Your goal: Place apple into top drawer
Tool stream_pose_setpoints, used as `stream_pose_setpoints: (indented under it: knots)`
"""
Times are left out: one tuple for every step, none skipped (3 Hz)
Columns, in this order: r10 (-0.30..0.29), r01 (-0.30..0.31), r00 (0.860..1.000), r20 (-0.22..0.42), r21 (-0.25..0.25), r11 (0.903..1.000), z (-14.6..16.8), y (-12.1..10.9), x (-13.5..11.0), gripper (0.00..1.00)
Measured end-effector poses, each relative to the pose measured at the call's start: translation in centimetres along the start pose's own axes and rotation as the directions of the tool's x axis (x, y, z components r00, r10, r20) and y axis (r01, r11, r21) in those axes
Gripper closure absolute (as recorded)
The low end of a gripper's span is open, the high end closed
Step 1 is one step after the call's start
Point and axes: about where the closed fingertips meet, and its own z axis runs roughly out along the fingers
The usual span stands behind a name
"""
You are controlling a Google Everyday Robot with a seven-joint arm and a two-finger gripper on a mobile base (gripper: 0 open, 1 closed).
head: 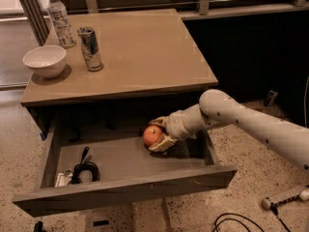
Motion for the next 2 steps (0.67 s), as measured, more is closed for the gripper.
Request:
stream_pose_setpoints:
  knots:
    - [0.0, 0.0, 1.0, 0.0, 0.0, 1.0, 0.01, 0.0, 0.0, 0.0]
    - [0.0, 0.0, 1.0, 0.0, 0.0, 1.0, 0.01, 0.0, 0.0, 0.0]
